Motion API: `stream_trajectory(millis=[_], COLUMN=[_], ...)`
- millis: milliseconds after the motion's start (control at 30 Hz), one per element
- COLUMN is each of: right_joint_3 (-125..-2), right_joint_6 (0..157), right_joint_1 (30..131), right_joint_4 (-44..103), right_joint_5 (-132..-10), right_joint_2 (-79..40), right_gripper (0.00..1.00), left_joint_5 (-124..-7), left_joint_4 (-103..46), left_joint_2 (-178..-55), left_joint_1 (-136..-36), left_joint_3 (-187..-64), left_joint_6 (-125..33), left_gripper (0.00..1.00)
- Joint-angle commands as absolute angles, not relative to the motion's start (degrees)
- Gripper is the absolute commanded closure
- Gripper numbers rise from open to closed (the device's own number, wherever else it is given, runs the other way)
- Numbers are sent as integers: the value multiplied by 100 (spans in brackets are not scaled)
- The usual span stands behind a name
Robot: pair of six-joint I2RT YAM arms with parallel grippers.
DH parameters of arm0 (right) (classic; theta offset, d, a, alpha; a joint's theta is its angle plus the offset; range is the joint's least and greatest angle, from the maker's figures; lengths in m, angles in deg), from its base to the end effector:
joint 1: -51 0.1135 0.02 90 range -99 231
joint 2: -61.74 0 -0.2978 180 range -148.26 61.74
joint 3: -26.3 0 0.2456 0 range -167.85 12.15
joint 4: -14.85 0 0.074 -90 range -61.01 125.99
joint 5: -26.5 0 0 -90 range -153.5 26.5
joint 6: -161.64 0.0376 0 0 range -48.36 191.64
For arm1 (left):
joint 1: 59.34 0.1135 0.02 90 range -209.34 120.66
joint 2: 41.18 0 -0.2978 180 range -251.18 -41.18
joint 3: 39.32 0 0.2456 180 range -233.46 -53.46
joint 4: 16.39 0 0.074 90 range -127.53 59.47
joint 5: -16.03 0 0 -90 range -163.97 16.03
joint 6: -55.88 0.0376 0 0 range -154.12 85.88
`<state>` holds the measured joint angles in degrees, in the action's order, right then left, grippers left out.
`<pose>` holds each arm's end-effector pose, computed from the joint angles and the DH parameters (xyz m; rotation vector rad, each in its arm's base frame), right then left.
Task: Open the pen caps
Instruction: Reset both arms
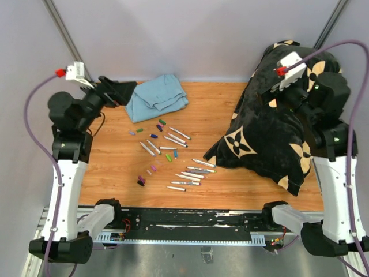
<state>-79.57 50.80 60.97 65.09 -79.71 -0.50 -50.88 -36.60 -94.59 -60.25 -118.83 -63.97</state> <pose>0.1641 0.0395 0.5338 -0.6475 1.5529 0.0958 0.1708 -0.0175 0.4718 -0.0454 1.5184 -0.7274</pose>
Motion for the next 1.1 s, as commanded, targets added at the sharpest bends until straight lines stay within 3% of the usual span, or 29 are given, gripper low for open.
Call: stream_trajectory(millis=[0,300,1067], right_joint_3=[-8932,-9815,-9539], right_joint_6=[5570,6688,6508], right_joint_1=[6027,6030,6015], right_joint_4=[7048,7218,7314], right_joint_5=[-7859,-6752,-7147], right_joint_2=[46,10,4], right_gripper=[2,2,2], left_joint_5=[-4639,-4456,-4853], left_joint_4=[-4096,-4350,-4425], left_joint_2=[-9590,-9426,-9208], left_joint_1=[-6048,-6085,-6707], left_joint_3=[-13289,-13975,-13384], left_joint_6=[-6271,-6352,-5775], left_gripper=[1,1,1])
